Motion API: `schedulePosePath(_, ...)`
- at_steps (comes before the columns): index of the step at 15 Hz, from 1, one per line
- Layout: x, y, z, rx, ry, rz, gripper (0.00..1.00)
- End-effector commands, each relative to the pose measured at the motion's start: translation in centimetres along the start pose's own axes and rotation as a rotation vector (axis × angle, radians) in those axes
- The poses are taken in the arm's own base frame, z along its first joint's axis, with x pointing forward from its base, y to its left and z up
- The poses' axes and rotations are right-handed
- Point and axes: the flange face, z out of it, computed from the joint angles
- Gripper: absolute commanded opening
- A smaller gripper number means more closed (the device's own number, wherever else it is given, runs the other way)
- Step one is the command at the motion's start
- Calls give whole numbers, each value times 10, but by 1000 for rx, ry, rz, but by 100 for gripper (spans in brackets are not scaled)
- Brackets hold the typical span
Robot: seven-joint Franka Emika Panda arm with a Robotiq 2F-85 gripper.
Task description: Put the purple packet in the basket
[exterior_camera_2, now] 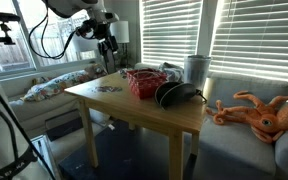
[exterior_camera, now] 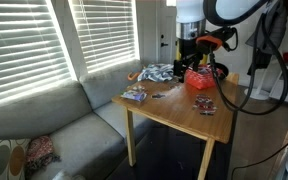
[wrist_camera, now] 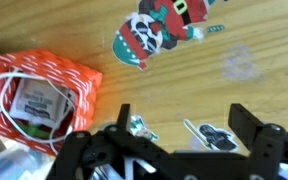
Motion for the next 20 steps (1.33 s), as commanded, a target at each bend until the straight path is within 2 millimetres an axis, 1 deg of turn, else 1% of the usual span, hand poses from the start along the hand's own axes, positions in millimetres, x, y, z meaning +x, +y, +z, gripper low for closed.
schedulePosePath(1,36,-51,-20,-14,58,-153,100)
schedulePosePath(3,52,-77,-19,-28,64,-192,100)
schedulePosePath(4,60,-85,-16,-73,69,-182,100)
schedulePosePath(6,69,-105,-7,-127,70,-208,100)
schedulePosePath(8,72,-128,2,-173,60,-268,100)
schedulePosePath(9,62,-107,0,-127,67,-246,100)
schedulePosePath(10,64,-114,6,-129,58,-255,100)
schedulePosePath(11,64,-116,10,-129,52,-259,100)
schedulePosePath(14,67,-110,7,-131,57,-246,100)
schedulePosePath(16,67,-109,5,-131,60,-244,100)
schedulePosePath(17,74,-115,7,-133,70,-241,100)
schedulePosePath(18,75,-121,7,-151,74,-247,100)
schedulePosePath(20,80,-140,9,-173,96,-267,100)
